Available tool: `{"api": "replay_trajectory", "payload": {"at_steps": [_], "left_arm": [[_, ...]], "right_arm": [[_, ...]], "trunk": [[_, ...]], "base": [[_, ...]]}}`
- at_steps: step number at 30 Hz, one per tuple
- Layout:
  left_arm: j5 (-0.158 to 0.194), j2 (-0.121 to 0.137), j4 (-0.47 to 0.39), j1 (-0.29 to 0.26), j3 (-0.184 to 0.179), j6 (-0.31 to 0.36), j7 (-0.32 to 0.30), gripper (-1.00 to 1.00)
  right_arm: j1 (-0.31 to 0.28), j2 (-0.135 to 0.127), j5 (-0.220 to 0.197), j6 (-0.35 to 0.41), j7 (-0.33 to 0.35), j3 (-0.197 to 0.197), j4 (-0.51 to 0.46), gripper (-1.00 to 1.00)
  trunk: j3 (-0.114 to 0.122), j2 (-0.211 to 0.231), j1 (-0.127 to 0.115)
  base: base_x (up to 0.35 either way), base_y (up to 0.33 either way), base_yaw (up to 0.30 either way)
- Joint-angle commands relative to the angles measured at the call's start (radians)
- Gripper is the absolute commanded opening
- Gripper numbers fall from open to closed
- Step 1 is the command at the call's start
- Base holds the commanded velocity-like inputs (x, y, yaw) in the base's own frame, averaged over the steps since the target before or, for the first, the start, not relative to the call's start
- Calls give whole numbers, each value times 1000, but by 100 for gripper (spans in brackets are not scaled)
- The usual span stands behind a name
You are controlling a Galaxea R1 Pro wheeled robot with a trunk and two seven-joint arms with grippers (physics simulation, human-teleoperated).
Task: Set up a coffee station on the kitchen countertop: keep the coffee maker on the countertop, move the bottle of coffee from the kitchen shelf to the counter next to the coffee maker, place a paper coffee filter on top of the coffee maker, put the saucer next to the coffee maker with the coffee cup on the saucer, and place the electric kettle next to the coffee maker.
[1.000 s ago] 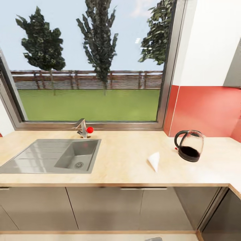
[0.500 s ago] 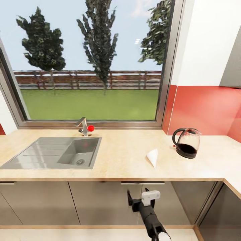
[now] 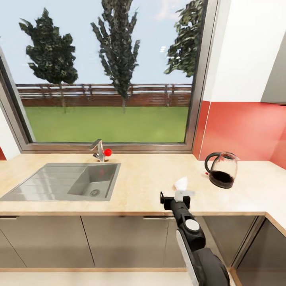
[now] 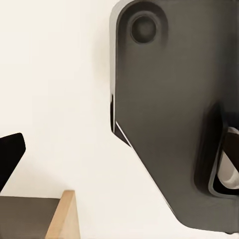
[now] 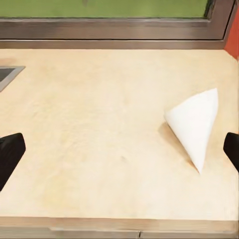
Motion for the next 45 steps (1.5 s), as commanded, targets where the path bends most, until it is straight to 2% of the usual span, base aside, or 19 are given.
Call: {"api": "replay_trajectory", "payload": {"at_steps": [1, 5, 9, 12, 14, 15, 17, 19, 20, 24, 26, 29, 33, 34, 37, 38, 40, 43, 45], "left_arm": [[1, 0, 1, 0, 1, -2, 0, 100], [0, 0, 1, 0, 2, -3, 1, 100], [-4, -3, 1, 0, 0, -4, 3, 100], [-6, -4, 1, 0, -2, -4, 3, 100], [-5, -4, 1, 0, -2, -4, 3, 100], [-5, -4, 1, 0, -2, -4, 3, 100], [-5, -6, 1, 0, -1, -4, 3, 100], [-5, -8, 1, 0, -1, -4, 3, 100], [-6, -8, 1, 0, -1, -4, 3, 100], [-5, -9, 1, 0, -2, -5, 2, 100], [-6, -9, 1, 0, -2, -5, 1, 100], [-6, -9, 1, 0, -2, -5, -2, 100], [-6, -9, 1, 0, -2, -5, -4, 100], [-6, -9, 1, 0, -2, -5, -4, 100], [-6, -9, 1, 1, -2, -5, -5, 100], [-6, -9, 2, 1, -2, -5, -6, 100], [-7, -9, 2, 1, -2, -5, -7, 100], [-7, -9, 2, 1, -2, -5, -7, 100], [-7, -9, 2, 2, -2, -5, -8, 100]], "right_arm": [[-38, 0, 7, 46, -3, -5, -1, 100], [-145, 0, 7, 208, -3, -59, 2, 100], [-238, 0, 8, 389, -2, -73, 4, 100], [-270, 0, 9, 470, 4, -72, 4, 100], [-288, -3, 11, 488, 8, -69, 5, 100], [-297, -28, 12, 492, 10, -67, 5, 100], [-322, -109, 13, 498, 19, -55, 7, 100], [-335, -153, 13, 499, 46, -49, 7, 100], [-338, -165, 13, 499, 57, -48, 7, 100], [-382, -314, 19, 500, 269, -45, 8, 100], [-405, -367, 29, 500, 356, -45, 8, 100], [-434, -417, 59, 500, 476, -44, 8, 100], [-454, -460, 151, 500, 679, -42, 8, 100], [-456, -468, 231, 500, 798, -42, 9, 100], [-457, -472, 374, 496, 990, -42, 9, 100], [-457, -473, 438, 495, 1089, -42, 9, 100], [-458, -473, 525, 493, 1224, -42, 10, 100], [-458, -474, 624, 462, 1339, -42, 17, 100], [-458, -474, 682, 395, 1405, -43, 24, 100]], "trunk": [[-1, -1, 1], [-1, -1, 1], [-1, -1, 1], [-1, -1, 1], [-1, -1, 1], [-1, -1, 1], [-1, -1, 1], [-1, -1, 1], [-1, -1, 1], [-1, -1, 1], [-1, -1, 1], [-1, -1, 1], [-1, -1, 1], [-1, -1, 1], [-1, -1, 1], [-1, -1, 1], [-1, -1, 1], [-1, -1, 1], [-1, -1, 1]], "base": [[218, 0, 0], [303, 0, 0], [271, 0, 0], [62, 0, 0], [16, 0, 0], [8, 0, 0], [3, 0, 0], [1, 0, 0], [0, 0, 0], [0, 0, 0], [0, 0, 0], [0, 0, 0], [0, 0, 0], [0, 0, 0], [0, 0, 0], [0, 0, 0], [0, 0, 0], [0, 0, 0], [0, 0, 0]]}}
